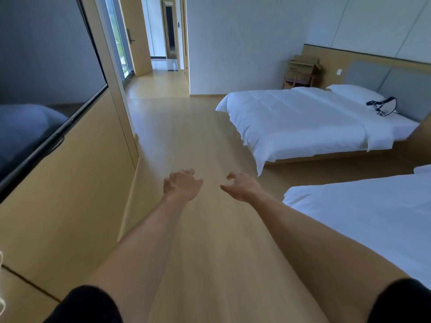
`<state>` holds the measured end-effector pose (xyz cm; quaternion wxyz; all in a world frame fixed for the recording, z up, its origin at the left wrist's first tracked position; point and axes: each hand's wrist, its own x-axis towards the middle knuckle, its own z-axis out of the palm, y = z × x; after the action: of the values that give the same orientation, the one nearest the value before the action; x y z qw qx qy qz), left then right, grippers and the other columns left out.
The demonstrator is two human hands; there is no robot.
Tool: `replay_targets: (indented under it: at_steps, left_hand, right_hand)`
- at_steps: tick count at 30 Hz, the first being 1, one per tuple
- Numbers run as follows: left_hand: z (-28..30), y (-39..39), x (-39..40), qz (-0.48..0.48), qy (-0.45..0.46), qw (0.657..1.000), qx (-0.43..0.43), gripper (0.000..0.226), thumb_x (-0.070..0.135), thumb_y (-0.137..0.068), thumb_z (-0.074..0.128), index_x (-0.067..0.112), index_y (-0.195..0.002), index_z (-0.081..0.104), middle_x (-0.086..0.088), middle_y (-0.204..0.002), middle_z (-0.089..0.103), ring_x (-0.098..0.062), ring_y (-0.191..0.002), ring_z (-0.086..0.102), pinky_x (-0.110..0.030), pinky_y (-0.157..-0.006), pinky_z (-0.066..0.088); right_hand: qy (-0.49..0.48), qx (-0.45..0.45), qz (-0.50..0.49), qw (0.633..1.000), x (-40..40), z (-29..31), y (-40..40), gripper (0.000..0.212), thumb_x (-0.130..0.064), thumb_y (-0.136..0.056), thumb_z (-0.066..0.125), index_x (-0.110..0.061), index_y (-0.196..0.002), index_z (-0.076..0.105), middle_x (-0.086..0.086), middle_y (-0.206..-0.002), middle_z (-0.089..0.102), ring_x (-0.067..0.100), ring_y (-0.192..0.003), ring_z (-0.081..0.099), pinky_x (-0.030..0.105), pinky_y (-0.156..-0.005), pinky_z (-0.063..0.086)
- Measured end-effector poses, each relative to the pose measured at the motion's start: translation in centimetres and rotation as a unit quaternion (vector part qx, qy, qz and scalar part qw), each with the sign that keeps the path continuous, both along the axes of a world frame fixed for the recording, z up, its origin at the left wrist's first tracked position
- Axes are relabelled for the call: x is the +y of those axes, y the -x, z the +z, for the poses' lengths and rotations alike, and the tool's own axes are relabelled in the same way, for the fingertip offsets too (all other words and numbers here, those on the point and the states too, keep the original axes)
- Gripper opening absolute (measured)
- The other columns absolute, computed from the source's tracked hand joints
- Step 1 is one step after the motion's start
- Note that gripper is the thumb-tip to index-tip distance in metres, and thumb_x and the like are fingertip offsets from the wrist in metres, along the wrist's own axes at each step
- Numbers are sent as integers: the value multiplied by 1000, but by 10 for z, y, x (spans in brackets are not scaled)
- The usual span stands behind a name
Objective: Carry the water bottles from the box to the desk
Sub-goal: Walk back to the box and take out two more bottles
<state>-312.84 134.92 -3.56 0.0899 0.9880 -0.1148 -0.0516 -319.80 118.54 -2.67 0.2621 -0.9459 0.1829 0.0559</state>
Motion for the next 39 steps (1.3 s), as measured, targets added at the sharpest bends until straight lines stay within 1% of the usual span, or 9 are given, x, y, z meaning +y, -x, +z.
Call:
replay_targets:
  at_steps: [4, 7, 14, 18, 22, 29, 39]
  left_hand:
    - [0, -42, -14, -20, 1, 1000, 7, 54, 54, -103, 38, 21, -145, 47, -12, -144, 50, -33, -132, 48, -41, -106, 40]
    - [-2, -72, -29, -31, 5, 999, 20, 54, 54, -103, 37, 22, -146, 45, -11, -147, 47, -33, -135, 44, -40, -108, 37]
    - [-9, -136, -69, -35, 5, 999, 34, 53, 52, -103, 41, 24, -147, 45, -10, -149, 46, -32, -138, 42, -40, -111, 35]
    - [-12, -187, -97, -32, -6, 999, 36, 53, 51, -104, 40, 22, -148, 44, -11, -150, 45, -32, -139, 41, -40, -112, 34]
    - [-9, -254, -133, -17, -11, 999, 38, 53, 50, -104, 41, 22, -148, 44, -11, -151, 45, -32, -139, 41, -40, -112, 35]
    - [4, -362, -206, 7, 17, 999, 36, 52, 51, -102, 44, 24, -146, 47, -9, -149, 47, -31, -139, 42, -41, -112, 34]
    - [-6, -487, -250, 25, 16, 999, 37, 51, 51, -102, 44, 23, -145, 47, -9, -147, 49, -32, -137, 42, -43, -111, 33]
  right_hand:
    - [4, -3, -16, 1000, -10, 0, -38, 55, -49, -93, 61, -22, -141, 52, 4, -141, 56, 22, -127, 54, 32, -97, 42]
    - [12, -2, -21, 1000, -23, 0, -66, 56, -49, -93, 60, -21, -141, 51, 2, -145, 53, 21, -130, 52, 32, -99, 42]
    - [8, 4, -35, 999, -67, -16, -138, 58, -51, -92, 60, -22, -141, 51, 2, -145, 53, 22, -131, 51, 33, -101, 43]
    - [5, 3, -30, 1000, -100, -24, -197, 59, -52, -92, 59, -22, -143, 50, 2, -146, 53, 22, -132, 50, 34, -102, 43]
    - [0, 13, -16, 1000, -139, -26, -263, 59, -51, -94, 58, -21, -144, 49, 3, -147, 52, 23, -132, 50, 34, -105, 43]
    - [4, 19, 12, 1000, -213, -16, -375, 59, -50, -95, 57, -19, -144, 49, 5, -147, 52, 23, -133, 50, 33, -106, 41]
    - [-6, 13, 19, 1000, -271, -28, -504, 60, -53, -92, 59, -22, -142, 50, 3, -146, 53, 22, -131, 52, 38, -108, 43]
